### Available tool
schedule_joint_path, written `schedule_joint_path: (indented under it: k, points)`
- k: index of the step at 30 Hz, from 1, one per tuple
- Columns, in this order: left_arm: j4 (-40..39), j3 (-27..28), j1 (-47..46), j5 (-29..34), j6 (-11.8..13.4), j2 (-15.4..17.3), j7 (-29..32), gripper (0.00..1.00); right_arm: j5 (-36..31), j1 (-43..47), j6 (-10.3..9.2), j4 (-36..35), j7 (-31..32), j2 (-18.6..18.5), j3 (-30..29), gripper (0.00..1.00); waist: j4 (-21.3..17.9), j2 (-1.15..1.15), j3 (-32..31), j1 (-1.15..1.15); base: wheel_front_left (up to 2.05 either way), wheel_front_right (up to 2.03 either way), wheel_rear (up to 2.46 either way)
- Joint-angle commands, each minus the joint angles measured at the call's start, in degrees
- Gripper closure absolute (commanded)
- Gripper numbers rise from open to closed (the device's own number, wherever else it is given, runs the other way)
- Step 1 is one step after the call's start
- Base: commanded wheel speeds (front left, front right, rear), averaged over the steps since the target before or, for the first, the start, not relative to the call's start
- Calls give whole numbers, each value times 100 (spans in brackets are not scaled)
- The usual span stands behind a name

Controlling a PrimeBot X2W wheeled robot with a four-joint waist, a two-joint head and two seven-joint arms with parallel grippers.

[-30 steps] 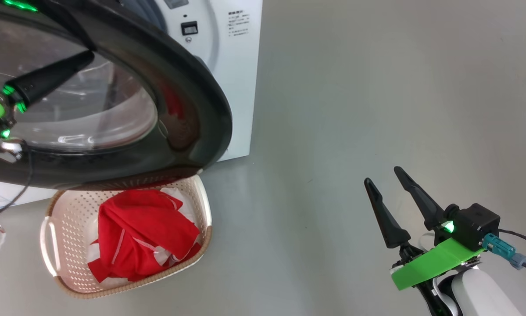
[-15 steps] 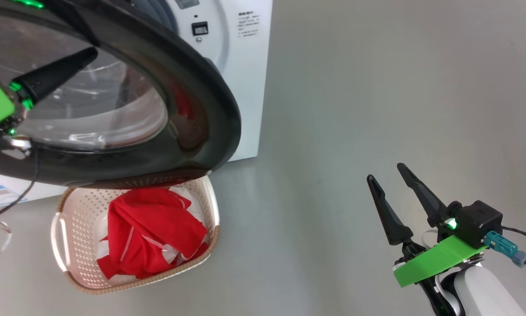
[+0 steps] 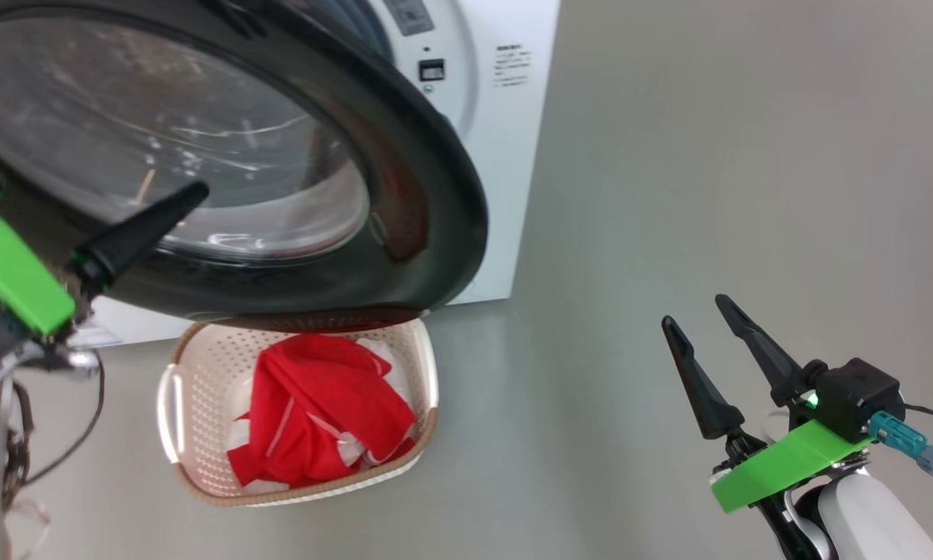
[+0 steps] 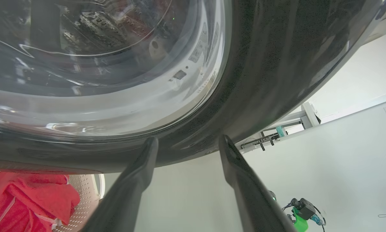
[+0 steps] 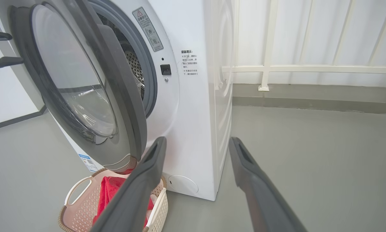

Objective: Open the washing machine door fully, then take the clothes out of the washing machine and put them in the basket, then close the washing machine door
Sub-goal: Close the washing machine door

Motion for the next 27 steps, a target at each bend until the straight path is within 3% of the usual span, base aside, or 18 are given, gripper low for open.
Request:
schedule_joint_path:
  k: [1, 14, 27]
  points:
    - [-220, 209, 149, 35, -59, 366, -209, 0, 28, 113, 9, -109, -28, -80, 68, 0, 203, 0, -120, 0, 0, 0, 0]
    - [-295, 45, 1667, 137, -59, 553, -1563, 0, 65, 452, 9, -107, -28, -172, -50, 0, 601, 0, -336, 0, 0, 0, 0]
    - [48, -246, 2905, 144, -59, 655, -3286, 0, 115, 784, 9, -122, -28, -268, -185, 0, 632, 0, -460, 0, 0, 0, 0]
